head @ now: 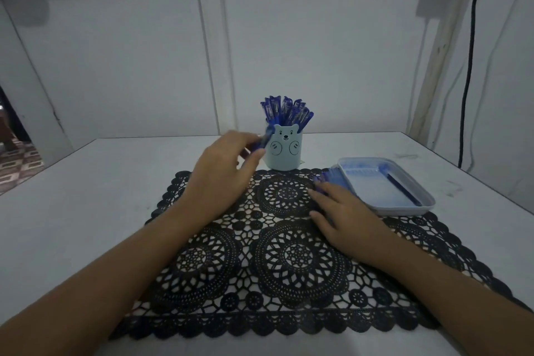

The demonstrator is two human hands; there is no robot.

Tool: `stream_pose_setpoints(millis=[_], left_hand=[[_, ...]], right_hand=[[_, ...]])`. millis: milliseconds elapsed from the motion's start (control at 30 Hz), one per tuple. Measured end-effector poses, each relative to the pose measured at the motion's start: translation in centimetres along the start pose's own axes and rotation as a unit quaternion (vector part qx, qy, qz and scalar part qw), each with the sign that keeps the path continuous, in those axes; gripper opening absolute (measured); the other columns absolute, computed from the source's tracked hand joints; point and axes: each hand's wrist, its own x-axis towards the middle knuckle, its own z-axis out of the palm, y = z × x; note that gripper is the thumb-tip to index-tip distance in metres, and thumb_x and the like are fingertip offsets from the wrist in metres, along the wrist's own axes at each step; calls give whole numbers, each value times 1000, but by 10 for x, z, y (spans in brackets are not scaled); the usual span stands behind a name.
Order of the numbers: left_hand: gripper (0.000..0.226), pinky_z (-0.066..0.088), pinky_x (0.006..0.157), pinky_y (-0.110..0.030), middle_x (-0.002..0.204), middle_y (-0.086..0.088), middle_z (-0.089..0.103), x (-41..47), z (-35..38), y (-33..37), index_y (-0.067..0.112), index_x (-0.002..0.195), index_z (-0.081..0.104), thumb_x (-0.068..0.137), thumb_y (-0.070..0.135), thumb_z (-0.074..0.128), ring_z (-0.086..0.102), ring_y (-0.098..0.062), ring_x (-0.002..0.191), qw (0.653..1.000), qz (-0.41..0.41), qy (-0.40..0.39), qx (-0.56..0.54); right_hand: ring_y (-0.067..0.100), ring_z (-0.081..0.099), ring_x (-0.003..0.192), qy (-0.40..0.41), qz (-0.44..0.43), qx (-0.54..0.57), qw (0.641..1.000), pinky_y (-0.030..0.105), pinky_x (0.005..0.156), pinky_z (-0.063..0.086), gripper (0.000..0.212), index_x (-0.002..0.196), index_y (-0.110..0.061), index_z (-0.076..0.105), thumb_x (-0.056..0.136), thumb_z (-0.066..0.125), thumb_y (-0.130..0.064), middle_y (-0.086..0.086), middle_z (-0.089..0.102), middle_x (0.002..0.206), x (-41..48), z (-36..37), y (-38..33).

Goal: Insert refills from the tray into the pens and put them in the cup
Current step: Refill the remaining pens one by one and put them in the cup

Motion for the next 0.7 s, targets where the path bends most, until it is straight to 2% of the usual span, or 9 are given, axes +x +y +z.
stream_pose_setpoints(millis=[67,100,233,300,433,567,633,700], left_hand=[[19,44,70,-6,88,6,58,30,-5,4,9,106,60,89,15,58,55,-1,75,995,-67,53,-46],[16,45,73,-7,87,8,58,48,-6,3,11,104,59,89,15,58,57,-4,76,990,-99,72,-72],[9,53,82,-39,82,7,58,119,-1,-15,17,93,52,86,16,57,63,-17,84,962,-176,129,-165],[10,53,80,-42,84,2,60,142,6,-20,16,93,49,86,14,56,64,-20,86,955,-186,145,-180],[18,54,76,-40,81,0,56,157,29,-18,11,105,47,88,9,53,60,-20,78,961,-192,115,-163],[45,49,61,-31,78,-7,58,146,52,-18,19,129,32,89,5,48,56,-20,66,983,-156,32,-88],[47,50,64,-35,82,-13,62,139,61,-22,21,130,31,88,6,48,59,-26,69,990,-139,-8,-38],[39,52,68,-43,84,-14,62,134,68,-27,17,124,36,88,9,48,59,-29,72,991,-129,-33,2]], right_hand=[[16,31,131,-33,8,-18,999,22,109,17,48,139,-16,37,97,32,-39,2,34,145,1,2,1],[15,30,131,-41,9,-25,999,24,109,16,47,139,-17,37,98,31,-38,1,32,146,1,1,0],[14,29,132,-60,11,-28,998,24,110,14,52,138,-20,40,96,22,-45,0,29,148,2,-1,-1],[13,27,134,-67,14,-20,997,26,112,14,65,138,-21,41,86,13,-49,-1,28,149,2,-1,-1],[12,26,134,-68,11,-17,997,29,114,14,74,138,-22,41,81,5,-54,-2,27,149,2,1,2],[12,25,135,-67,10,-13,998,30,115,14,78,138,-22,40,79,2,-57,-2,27,149,2,3,4],[12,25,135,-71,12,-12,997,31,115,13,70,138,-22,40,83,9,-52,-2,27,149,2,3,3],[12,24,135,-74,12,-10,997,30,115,13,68,138,-21,40,83,11,-49,-2,27,150,2,2,3]])
